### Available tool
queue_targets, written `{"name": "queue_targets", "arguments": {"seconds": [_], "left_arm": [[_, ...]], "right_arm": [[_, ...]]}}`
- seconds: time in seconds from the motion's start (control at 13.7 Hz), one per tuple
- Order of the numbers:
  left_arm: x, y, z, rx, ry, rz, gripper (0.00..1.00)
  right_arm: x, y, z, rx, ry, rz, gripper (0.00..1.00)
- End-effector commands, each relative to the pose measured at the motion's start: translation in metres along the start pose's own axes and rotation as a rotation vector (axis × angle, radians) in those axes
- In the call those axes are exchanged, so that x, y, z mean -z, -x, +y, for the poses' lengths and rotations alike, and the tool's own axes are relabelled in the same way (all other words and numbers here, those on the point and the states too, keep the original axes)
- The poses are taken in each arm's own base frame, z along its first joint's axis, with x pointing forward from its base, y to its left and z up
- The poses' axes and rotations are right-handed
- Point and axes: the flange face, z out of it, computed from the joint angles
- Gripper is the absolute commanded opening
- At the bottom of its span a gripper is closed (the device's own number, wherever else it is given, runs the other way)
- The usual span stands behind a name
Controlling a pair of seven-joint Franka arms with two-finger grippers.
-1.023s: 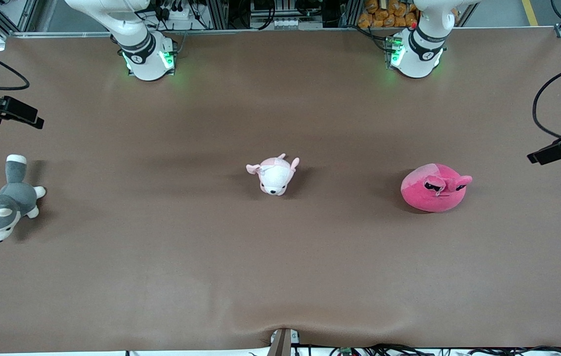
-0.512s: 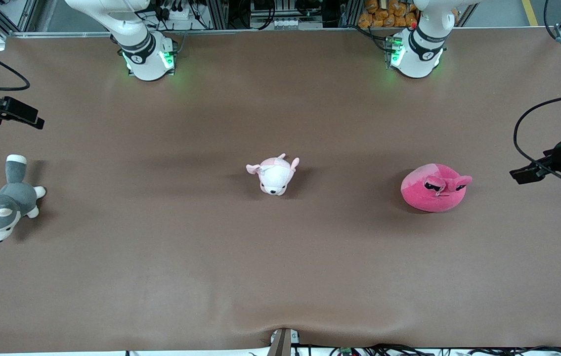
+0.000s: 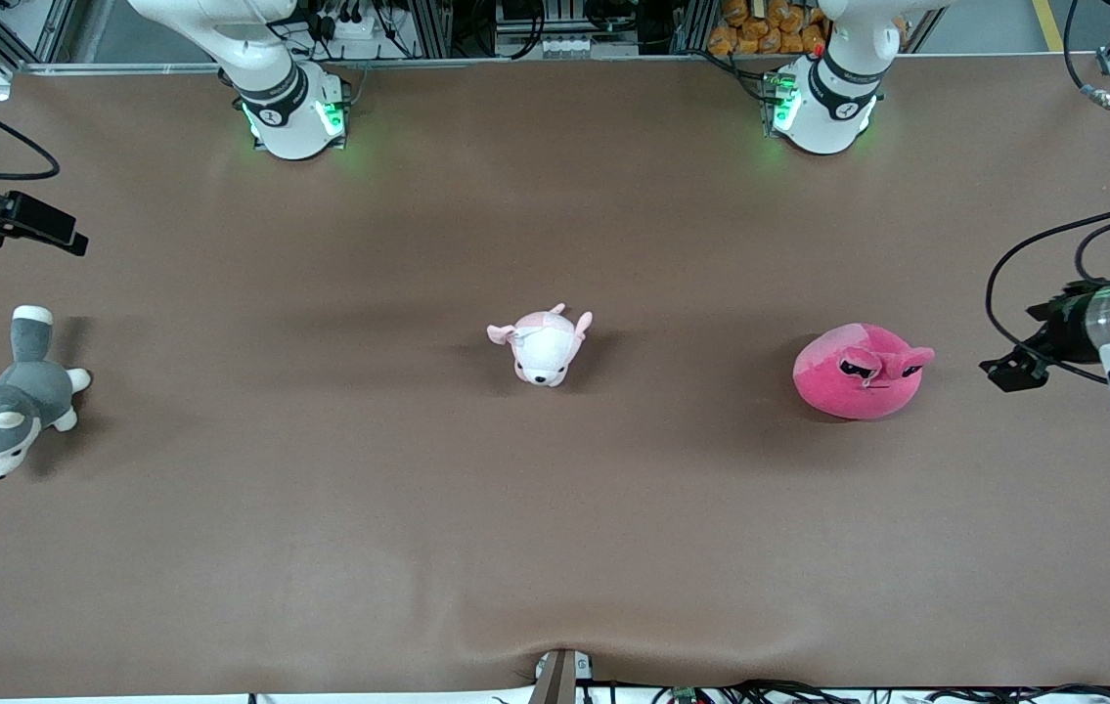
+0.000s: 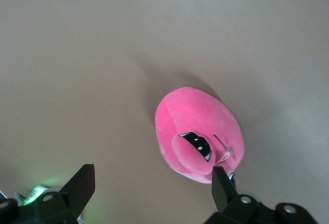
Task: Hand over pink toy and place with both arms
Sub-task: 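Move the left gripper down toward the pink plush toy, then open the left gripper and close it on the pink plush's neck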
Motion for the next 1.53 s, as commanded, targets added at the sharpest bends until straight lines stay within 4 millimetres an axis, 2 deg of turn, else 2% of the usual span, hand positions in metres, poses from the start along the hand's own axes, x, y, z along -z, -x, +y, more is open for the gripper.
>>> {"name": "queue_targets", "arguments": {"seconds": [0.0, 0.44, 0.58, 0.8, 0.88, 0.95, 1.02, 1.17, 1.24, 1.46], "left_arm": [[0.005, 0.020, 0.009, 0.180, 0.017, 0.003, 1.00], [0.011, 0.045, 0.027, 0.232, 0.024, -0.006, 1.00], [0.023, 0.052, 0.030, 0.367, 0.070, -0.066, 1.00], [0.021, 0.053, 0.028, 0.460, 0.053, -0.120, 1.00], [0.022, 0.053, 0.027, 0.534, 0.076, -0.211, 1.00], [0.022, 0.050, 0.026, 0.592, 0.088, -0.280, 1.00], [0.019, 0.041, 0.021, 0.619, 0.090, -0.297, 1.00], [0.015, 0.039, 0.022, 0.625, 0.082, -0.298, 1.00], [0.009, 0.036, 0.025, 0.639, 0.074, -0.321, 1.00], [-0.012, 0.012, 0.019, 0.728, 0.074, -0.482, 1.00]], "right_arm": [[0.003, 0.000, -0.002, 0.005, -0.002, -0.005, 1.00], [0.003, 0.000, -0.001, 0.004, -0.002, -0.005, 1.00], [0.003, 0.000, -0.001, 0.004, -0.003, -0.004, 1.00], [0.003, 0.000, -0.001, 0.004, -0.002, -0.005, 1.00], [0.003, 0.000, -0.001, 0.004, -0.003, -0.004, 1.00], [0.002, -0.001, -0.001, 0.004, -0.002, -0.005, 1.00], [0.000, -0.003, -0.001, 0.003, -0.002, -0.010, 1.00], [-0.001, -0.003, -0.002, 0.005, -0.001, -0.013, 1.00], [-0.001, -0.004, -0.002, 0.005, -0.001, -0.011, 1.00], [-0.001, -0.004, -0.002, 0.005, -0.001, -0.011, 1.00]]}}
